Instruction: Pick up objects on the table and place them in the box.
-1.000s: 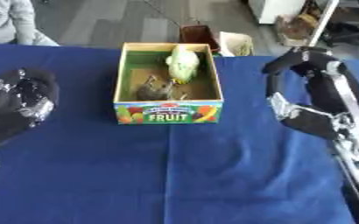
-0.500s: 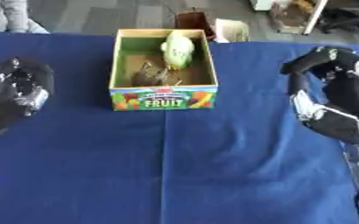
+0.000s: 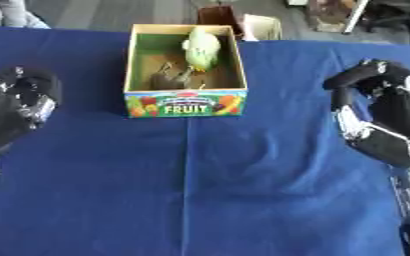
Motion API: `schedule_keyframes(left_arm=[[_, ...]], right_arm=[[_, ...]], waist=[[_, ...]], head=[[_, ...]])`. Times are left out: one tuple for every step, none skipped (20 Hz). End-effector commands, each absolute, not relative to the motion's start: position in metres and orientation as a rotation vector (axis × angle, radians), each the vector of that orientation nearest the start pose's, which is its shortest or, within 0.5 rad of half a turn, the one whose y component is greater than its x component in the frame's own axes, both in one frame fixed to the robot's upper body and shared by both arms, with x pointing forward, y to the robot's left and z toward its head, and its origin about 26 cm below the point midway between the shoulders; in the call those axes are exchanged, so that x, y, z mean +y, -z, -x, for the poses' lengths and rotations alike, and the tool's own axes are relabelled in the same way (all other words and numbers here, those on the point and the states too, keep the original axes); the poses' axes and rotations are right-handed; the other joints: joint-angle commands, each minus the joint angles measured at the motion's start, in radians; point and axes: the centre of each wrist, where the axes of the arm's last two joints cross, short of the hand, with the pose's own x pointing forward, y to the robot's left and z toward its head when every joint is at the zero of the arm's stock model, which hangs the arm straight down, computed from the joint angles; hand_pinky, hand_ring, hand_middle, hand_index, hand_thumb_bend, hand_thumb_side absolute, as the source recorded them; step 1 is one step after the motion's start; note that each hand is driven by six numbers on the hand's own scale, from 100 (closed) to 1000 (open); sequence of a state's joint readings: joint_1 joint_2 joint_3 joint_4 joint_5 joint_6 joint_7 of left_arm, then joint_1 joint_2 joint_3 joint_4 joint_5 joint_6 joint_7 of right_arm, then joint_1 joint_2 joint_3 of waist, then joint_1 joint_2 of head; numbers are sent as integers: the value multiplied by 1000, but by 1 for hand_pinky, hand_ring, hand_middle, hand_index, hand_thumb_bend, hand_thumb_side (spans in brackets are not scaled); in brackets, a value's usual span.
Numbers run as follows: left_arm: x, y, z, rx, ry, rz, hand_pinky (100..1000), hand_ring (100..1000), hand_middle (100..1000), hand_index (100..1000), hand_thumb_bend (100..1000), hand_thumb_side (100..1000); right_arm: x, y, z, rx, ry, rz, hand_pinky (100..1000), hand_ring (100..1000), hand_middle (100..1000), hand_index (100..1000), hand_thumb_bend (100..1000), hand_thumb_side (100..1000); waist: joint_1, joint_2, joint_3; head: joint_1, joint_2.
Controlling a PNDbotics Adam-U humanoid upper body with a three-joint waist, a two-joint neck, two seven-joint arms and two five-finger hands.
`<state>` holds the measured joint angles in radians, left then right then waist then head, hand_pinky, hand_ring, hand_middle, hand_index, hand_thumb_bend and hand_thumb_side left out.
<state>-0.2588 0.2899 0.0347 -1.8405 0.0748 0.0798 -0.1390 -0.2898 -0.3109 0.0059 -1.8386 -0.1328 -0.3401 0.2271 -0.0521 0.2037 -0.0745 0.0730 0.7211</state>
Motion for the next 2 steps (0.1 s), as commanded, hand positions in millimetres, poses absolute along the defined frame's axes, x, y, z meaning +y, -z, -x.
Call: schedule_keyframes(left_arm=[[280,-157,-316,-2006,362,-39,528,495,538,614,228,160],[280,-157,-316,-2005,358,-39,528,495,537,613,228,160]], right_arm=[[-270,-168,-320,-2421,-568,-109,677,578,423,571,100,100],[-270,-168,-320,-2420,-569,-109,677,577,422,571,100,100]], waist=[[1,-13,0],[2,-13,-1]], head=[[3,10],[3,11]])
